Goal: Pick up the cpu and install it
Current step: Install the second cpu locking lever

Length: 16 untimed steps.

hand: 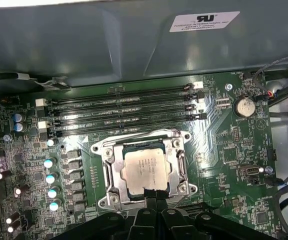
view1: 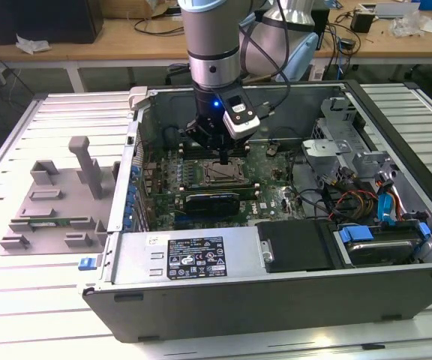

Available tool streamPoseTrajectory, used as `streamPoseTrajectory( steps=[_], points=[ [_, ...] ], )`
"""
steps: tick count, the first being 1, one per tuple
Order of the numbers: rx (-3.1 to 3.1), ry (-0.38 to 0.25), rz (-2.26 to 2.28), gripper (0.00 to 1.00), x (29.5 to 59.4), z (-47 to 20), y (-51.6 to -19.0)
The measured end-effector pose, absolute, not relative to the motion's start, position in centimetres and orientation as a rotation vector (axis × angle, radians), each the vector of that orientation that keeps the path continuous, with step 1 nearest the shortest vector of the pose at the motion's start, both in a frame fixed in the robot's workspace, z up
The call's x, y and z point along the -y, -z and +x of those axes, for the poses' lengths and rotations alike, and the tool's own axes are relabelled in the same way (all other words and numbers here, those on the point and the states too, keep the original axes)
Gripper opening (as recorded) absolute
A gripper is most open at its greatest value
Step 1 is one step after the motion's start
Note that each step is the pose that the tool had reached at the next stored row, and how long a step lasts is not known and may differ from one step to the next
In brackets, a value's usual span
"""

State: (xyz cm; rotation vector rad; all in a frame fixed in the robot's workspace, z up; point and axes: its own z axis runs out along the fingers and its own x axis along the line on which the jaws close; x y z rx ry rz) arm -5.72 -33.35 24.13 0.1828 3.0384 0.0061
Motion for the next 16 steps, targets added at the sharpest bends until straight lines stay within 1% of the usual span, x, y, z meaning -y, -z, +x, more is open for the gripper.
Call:
streamPoseTrajectory(
  steps=[9, 16],
  points=[
    [-3.038, -0.006, 0.183, 0.11, 33.5, -5.7, -24.1],
    [-3.039, -0.007, 0.183, 0.11, 35.8, -5.7, -24.1]
  ],
)
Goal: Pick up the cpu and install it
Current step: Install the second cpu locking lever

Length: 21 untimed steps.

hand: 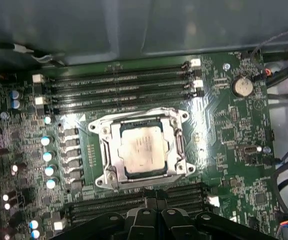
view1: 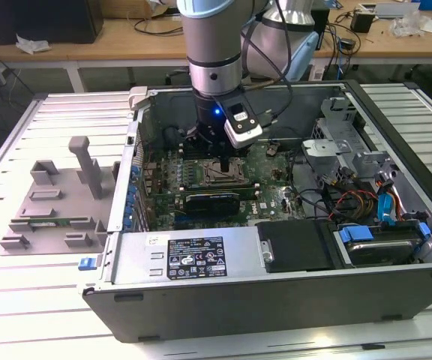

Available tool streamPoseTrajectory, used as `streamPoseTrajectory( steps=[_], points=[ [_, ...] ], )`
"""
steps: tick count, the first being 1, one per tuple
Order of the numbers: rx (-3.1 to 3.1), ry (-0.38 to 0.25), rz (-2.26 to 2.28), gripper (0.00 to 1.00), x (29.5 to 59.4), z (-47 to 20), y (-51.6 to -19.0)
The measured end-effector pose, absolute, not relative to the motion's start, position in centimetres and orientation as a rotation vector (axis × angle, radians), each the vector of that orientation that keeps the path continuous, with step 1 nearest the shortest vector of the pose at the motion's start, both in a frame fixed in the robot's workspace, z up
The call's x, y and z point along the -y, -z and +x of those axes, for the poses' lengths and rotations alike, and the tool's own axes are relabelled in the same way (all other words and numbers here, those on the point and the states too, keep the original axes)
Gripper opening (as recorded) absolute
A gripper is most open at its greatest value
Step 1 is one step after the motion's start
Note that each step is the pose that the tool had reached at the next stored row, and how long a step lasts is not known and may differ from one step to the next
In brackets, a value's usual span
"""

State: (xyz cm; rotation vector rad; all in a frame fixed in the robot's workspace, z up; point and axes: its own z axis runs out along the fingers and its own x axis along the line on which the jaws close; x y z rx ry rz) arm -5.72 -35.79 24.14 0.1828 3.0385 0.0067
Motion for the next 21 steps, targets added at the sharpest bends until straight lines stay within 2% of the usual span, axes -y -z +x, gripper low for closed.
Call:
streamPoseTrajectory(
  steps=[10, 21],
  points=[
    [-3.044, -0.049, 0.093, 0.11, 36.7, -6.1, -23.6],
    [-3.047, -0.054, -0.015, 0.11, 36.7, -8.0, -22.2]
  ],
)
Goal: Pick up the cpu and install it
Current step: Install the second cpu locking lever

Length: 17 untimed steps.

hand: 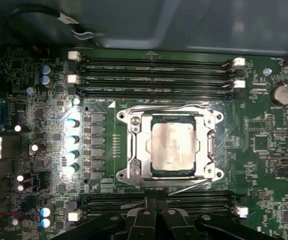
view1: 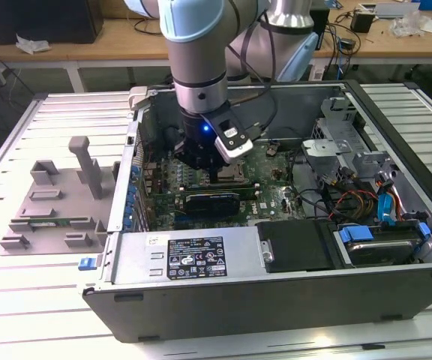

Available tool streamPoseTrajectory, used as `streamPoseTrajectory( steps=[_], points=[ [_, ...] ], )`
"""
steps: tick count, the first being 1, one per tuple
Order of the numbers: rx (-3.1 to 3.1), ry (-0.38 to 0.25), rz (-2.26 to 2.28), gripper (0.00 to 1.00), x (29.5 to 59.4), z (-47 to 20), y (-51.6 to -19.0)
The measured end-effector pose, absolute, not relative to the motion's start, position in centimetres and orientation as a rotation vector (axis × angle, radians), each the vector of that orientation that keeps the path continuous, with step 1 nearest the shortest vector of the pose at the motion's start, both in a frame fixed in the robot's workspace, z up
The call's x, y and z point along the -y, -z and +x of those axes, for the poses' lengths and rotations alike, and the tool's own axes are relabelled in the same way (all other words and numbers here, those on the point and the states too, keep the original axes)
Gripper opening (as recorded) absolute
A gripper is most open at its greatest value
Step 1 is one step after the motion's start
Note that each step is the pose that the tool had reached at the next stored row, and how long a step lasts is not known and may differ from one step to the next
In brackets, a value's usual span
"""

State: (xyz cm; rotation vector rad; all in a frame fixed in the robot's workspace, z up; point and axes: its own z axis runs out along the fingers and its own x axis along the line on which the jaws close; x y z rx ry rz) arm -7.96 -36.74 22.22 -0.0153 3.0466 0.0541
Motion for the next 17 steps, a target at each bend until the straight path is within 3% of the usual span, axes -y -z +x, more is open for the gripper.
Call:
streamPoseTrajectory(
  steps=[9, 13, 17],
  points=[
    [-3.047, -0.056, -0.015, 0.11, 36.8, -8.7, -21.9],
    [-3.043, -0.148, -0.011, 0.11, 37.7, -8.7, -21.8],
    [-3.042, -0.163, -0.010, 0.11, 38.6, -8.7, -21.8]
  ],
)
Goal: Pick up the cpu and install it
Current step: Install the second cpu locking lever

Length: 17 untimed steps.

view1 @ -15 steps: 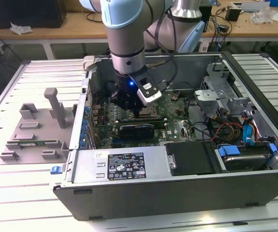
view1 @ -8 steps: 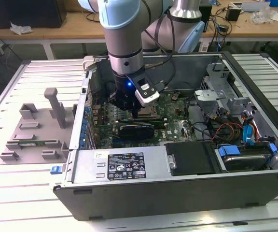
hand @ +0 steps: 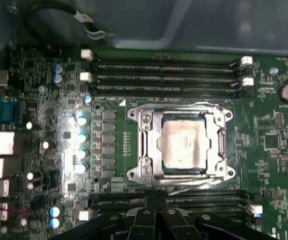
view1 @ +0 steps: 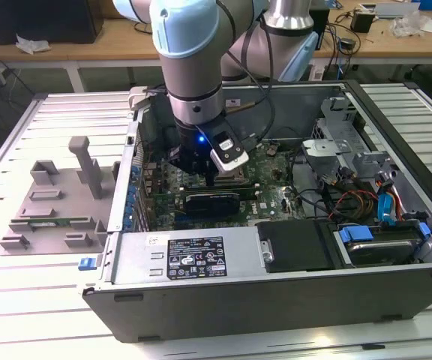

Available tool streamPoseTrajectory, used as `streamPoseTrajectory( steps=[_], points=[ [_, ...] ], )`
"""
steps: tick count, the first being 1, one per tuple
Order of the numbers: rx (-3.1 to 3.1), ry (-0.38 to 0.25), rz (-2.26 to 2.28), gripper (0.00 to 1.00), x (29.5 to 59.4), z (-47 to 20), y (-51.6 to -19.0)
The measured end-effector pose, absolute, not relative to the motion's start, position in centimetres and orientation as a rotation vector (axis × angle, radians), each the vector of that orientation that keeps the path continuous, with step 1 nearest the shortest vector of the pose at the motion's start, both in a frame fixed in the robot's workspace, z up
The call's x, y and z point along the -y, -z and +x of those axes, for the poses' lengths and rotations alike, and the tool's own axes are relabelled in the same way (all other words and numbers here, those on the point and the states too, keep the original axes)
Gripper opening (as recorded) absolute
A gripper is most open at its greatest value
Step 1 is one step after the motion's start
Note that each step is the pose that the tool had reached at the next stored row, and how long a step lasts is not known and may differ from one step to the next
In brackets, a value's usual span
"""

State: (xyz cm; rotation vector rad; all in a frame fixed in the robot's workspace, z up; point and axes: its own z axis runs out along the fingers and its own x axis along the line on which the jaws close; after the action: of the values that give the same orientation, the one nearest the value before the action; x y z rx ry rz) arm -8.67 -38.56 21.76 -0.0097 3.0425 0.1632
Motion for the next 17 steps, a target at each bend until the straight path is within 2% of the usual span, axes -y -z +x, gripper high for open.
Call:
streamPoseTrajectory(
  steps=[3, 17],
  points=[
    [-3.039, -0.217, -0.007, 0.11, 38.8, -8.7, -21.6],
    [-3.028, -0.301, 0.056, 0.11, 39.0, -9.7, -20.4]
  ],
)
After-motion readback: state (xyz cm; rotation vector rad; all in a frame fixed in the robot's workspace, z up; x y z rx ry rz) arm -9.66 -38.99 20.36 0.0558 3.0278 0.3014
